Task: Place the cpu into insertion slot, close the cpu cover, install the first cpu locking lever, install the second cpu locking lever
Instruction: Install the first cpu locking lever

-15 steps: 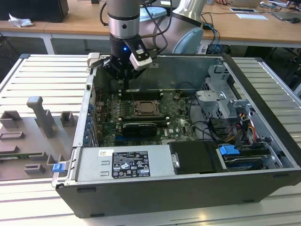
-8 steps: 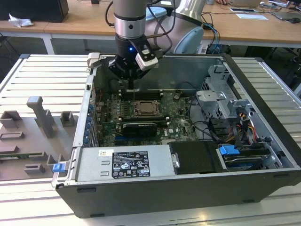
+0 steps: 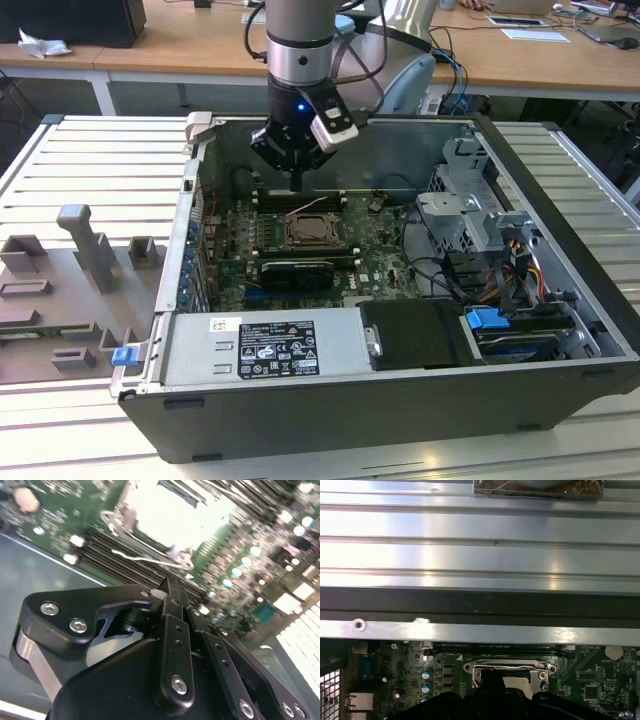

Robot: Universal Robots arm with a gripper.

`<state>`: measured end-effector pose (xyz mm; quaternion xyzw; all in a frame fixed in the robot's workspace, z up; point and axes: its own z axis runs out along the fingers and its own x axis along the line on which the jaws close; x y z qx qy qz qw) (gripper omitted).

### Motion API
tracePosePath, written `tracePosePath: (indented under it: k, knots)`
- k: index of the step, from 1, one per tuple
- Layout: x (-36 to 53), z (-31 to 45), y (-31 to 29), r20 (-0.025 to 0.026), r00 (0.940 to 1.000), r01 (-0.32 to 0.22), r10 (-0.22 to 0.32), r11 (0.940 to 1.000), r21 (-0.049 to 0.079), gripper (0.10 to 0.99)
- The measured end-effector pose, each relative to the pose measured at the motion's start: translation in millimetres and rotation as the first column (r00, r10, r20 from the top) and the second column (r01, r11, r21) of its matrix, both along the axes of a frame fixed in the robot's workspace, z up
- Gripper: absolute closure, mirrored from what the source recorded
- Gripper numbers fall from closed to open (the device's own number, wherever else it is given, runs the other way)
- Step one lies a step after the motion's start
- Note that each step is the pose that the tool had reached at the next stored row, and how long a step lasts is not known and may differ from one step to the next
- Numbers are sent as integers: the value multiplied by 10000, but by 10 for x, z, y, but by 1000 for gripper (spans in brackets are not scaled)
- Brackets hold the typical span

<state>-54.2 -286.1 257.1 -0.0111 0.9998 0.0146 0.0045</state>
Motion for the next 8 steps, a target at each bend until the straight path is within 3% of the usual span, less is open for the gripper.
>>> tracePosePath:
  k: [3, 4, 5, 6, 8]
  knots:
    - [110, -7, -3, -1, 10000, 1, -1, 10000, 46, 980]
    - [126, -10, -7, -2, 10000, -1, 1, 9996, 299, 980]
    - [129, -15, -25, -1, 10000, 0, 0, 9970, 779, 980]
    - [130, -37, -35, 2, 10000, 0, 0, 9963, 856, 980]
    - [129, -77, -42, 0, 10000, 0, 0, 9964, 853, 980]
